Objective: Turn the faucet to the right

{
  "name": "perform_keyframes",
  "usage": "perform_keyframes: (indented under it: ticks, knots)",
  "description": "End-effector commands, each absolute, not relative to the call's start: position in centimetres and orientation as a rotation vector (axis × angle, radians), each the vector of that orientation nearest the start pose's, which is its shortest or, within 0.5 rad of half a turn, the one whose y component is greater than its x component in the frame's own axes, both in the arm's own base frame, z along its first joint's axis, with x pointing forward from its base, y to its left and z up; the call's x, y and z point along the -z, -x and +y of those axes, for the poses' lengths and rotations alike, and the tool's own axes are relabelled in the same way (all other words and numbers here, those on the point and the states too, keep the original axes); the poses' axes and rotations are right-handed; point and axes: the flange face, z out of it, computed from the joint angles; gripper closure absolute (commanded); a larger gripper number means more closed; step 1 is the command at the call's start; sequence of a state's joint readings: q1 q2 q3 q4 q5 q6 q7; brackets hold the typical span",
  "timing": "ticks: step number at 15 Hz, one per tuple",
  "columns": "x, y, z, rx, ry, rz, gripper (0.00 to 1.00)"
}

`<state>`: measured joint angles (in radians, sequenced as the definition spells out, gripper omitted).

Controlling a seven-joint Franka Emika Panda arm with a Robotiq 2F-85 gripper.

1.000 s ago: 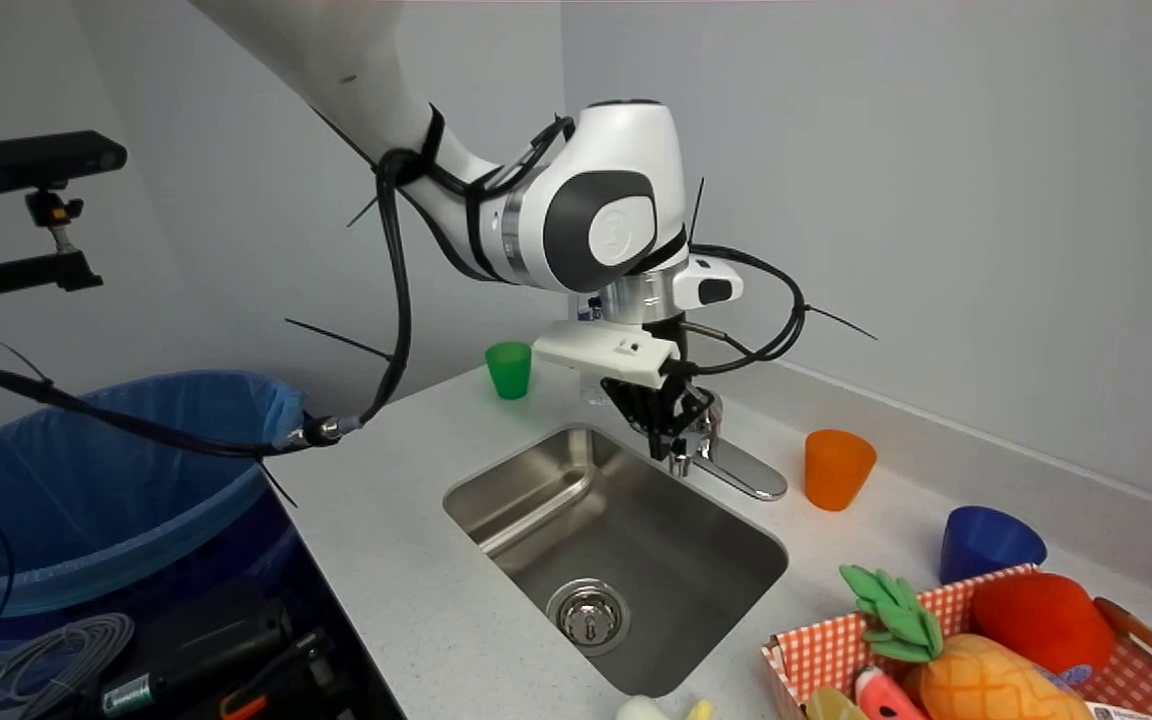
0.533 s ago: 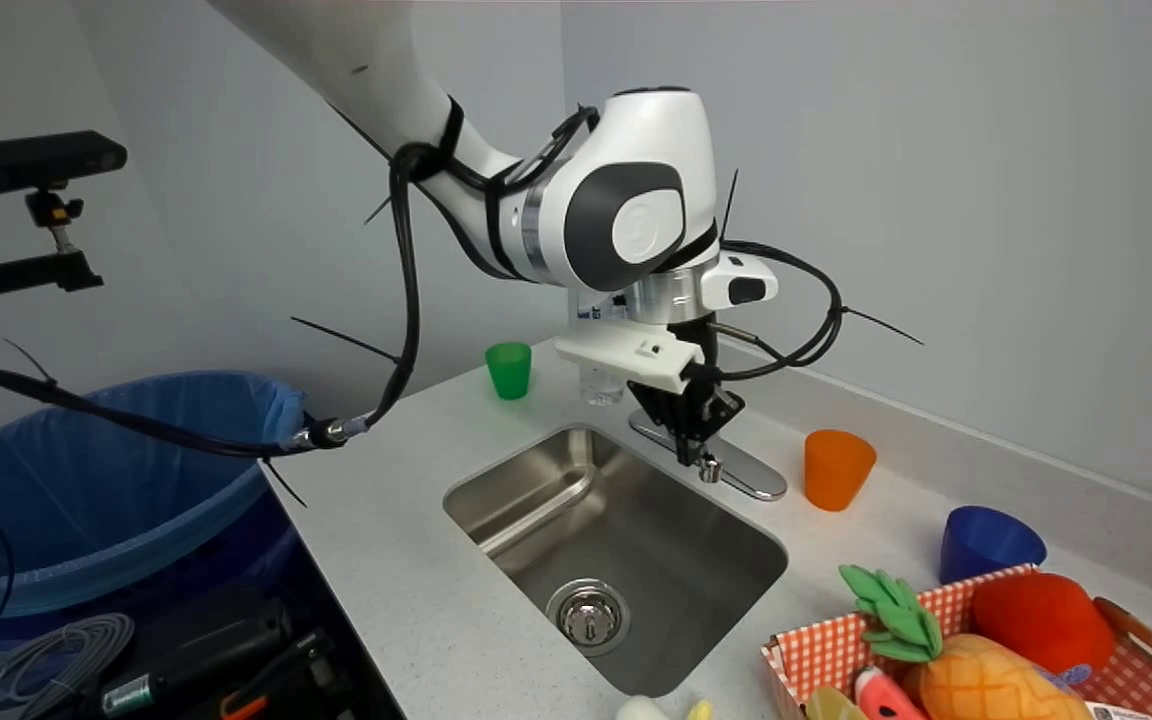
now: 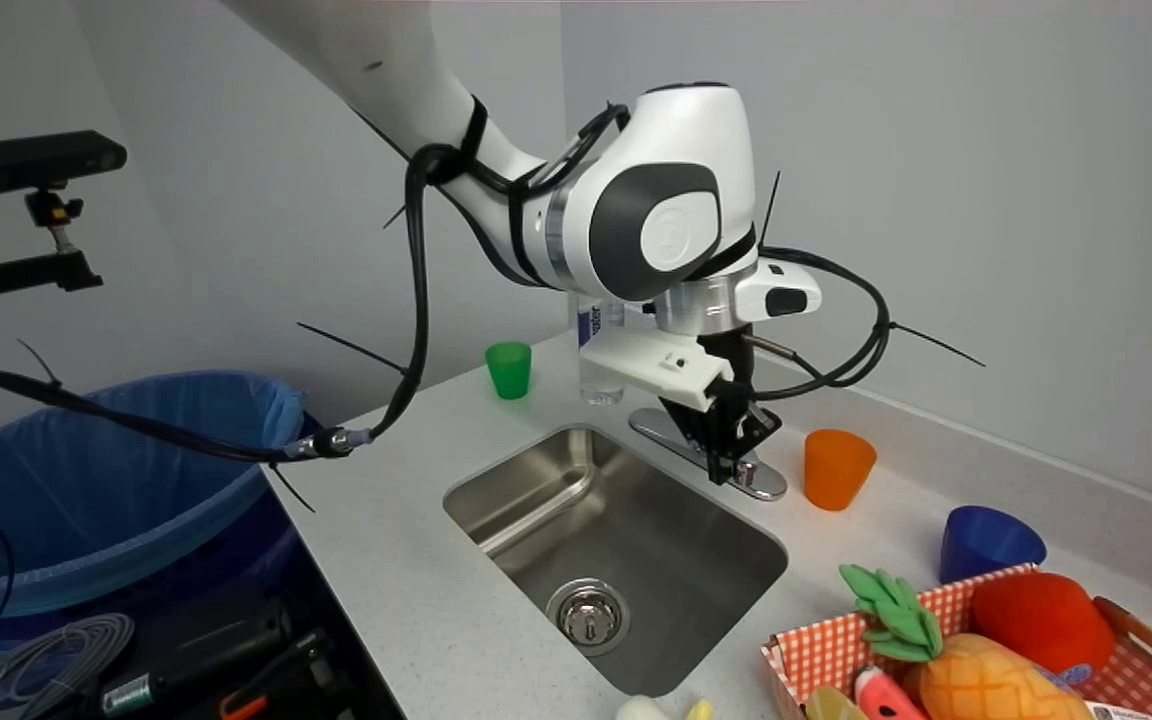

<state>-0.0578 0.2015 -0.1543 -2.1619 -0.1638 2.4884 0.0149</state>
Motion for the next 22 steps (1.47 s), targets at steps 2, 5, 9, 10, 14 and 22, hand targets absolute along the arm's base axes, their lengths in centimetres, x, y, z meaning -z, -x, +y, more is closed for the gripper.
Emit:
perform_keyframes:
  ticks: [2,5,9,10,14,22]
  knots:
    - [-31.9,-57.3,-14.8,0.211,3.325,0.261,1.00]
    - [-32.0,-58.6,-15.1,0.233,3.338,0.278,1.00]
    - [-31.7,-60.3,-14.8,0.259,3.331,0.303,1.00]
    - [-31.5,-60.7,-14.7,0.268,3.324,0.313,1.00]
    - [-31.7,-62.0,-14.5,0.290,3.323,0.331,1.00]
    - [-37.5,-63.0,-12.3,0.447,3.273,0.259,1.00]
